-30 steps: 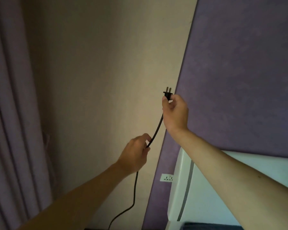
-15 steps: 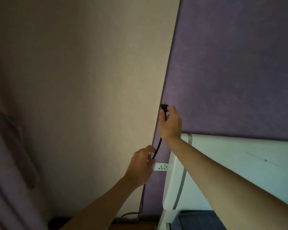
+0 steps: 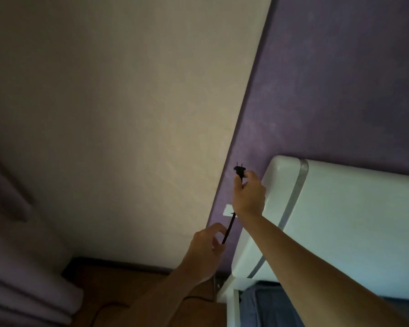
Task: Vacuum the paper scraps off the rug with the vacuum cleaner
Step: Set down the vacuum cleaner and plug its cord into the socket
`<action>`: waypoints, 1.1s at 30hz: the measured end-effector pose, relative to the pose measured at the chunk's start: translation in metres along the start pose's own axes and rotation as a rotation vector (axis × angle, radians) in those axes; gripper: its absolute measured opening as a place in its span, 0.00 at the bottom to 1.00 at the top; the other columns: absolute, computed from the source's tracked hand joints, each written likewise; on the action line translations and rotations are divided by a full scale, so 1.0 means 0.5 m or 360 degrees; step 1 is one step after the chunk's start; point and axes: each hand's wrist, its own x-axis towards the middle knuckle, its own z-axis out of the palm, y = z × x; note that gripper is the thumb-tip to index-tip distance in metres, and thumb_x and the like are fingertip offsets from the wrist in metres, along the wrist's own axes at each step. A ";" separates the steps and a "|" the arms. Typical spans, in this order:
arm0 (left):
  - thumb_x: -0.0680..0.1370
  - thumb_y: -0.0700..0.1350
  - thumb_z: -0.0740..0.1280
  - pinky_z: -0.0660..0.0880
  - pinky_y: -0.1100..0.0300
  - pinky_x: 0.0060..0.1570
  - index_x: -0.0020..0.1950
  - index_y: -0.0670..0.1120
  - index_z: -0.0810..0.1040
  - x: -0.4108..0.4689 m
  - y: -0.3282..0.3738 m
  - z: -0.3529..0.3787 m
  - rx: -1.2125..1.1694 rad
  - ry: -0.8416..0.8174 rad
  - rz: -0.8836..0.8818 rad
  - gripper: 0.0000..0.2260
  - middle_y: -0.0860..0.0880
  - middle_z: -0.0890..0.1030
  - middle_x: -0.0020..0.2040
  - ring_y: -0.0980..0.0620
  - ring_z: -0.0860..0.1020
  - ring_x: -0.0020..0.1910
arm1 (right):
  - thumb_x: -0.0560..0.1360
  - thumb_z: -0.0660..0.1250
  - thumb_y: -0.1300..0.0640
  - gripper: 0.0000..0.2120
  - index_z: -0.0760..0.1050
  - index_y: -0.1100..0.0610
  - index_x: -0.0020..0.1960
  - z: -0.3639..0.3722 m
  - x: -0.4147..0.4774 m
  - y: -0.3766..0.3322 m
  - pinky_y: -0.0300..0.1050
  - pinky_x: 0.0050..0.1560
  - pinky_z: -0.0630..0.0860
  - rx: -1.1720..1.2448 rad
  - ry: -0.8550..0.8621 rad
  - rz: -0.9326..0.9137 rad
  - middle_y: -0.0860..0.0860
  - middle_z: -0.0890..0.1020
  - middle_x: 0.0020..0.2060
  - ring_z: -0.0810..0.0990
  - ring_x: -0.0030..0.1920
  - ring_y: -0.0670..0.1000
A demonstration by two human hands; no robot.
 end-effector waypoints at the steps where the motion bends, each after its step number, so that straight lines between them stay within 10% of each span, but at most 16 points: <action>1: 0.80 0.40 0.66 0.76 0.69 0.35 0.53 0.58 0.73 0.006 -0.019 0.014 -0.0024 -0.0020 -0.0025 0.11 0.55 0.78 0.42 0.56 0.78 0.39 | 0.82 0.60 0.54 0.12 0.76 0.61 0.59 0.015 0.000 0.026 0.45 0.37 0.73 -0.0018 -0.0024 0.0028 0.54 0.79 0.40 0.79 0.41 0.55; 25: 0.77 0.38 0.69 0.72 0.74 0.39 0.57 0.47 0.79 0.038 -0.258 0.242 -0.0202 -0.0144 -0.0370 0.10 0.58 0.78 0.40 0.71 0.76 0.40 | 0.83 0.56 0.57 0.13 0.70 0.65 0.62 0.195 -0.072 0.298 0.53 0.47 0.79 -0.0402 -0.0350 0.0417 0.62 0.81 0.50 0.82 0.50 0.61; 33: 0.77 0.39 0.70 0.76 0.70 0.40 0.55 0.46 0.80 0.040 -0.281 0.266 -0.0238 -0.0088 -0.0337 0.08 0.52 0.82 0.44 0.57 0.80 0.41 | 0.83 0.57 0.58 0.12 0.69 0.64 0.63 0.211 -0.068 0.308 0.53 0.52 0.79 -0.0421 -0.0396 0.0512 0.62 0.80 0.53 0.81 0.54 0.61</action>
